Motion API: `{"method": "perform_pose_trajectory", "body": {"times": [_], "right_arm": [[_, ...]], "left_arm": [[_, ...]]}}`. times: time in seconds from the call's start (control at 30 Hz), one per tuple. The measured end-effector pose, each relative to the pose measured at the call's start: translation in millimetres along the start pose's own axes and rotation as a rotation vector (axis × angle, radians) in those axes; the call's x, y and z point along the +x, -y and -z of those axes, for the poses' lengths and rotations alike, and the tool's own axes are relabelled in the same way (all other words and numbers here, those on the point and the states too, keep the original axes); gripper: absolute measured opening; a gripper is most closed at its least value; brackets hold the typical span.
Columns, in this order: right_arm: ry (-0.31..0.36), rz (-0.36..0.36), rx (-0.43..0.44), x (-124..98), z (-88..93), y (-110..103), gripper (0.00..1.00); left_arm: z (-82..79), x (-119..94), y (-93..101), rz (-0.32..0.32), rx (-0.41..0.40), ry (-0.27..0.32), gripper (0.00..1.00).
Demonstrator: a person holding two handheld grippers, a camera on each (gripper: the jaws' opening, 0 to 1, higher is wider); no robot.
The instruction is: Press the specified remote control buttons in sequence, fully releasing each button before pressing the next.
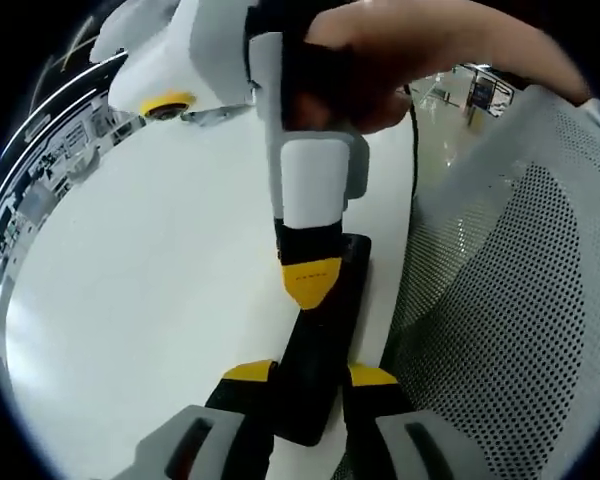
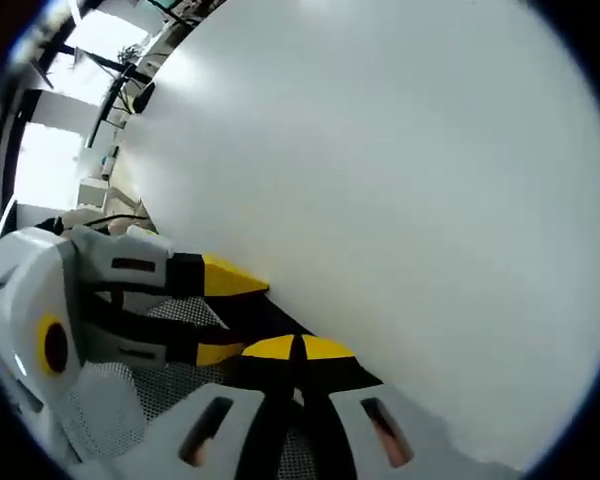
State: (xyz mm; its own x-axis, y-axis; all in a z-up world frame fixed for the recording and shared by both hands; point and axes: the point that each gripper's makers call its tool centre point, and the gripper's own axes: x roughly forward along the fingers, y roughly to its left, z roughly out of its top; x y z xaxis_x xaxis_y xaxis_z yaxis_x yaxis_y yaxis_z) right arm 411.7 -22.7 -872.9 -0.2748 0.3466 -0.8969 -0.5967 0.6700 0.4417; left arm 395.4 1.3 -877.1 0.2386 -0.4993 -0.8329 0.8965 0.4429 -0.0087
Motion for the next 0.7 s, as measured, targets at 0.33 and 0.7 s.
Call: {"method": "perform_pose_trajectory", "body": {"times": [0.33, 0.7], "right_arm": [[-0.207, 0.013, -0.061, 2.6, 1.9, -0.2, 0.00], [-0.268, 0.051, -0.138, 2.0, 4.0, 0.1, 0.00]], "left_arm": [[0.1, 0.6, -0.4, 0.001, 0.001, 0.002, 0.25], [0.4, 1.8, -1.2, 0.006, 0.002, 0.002, 0.25]]}}
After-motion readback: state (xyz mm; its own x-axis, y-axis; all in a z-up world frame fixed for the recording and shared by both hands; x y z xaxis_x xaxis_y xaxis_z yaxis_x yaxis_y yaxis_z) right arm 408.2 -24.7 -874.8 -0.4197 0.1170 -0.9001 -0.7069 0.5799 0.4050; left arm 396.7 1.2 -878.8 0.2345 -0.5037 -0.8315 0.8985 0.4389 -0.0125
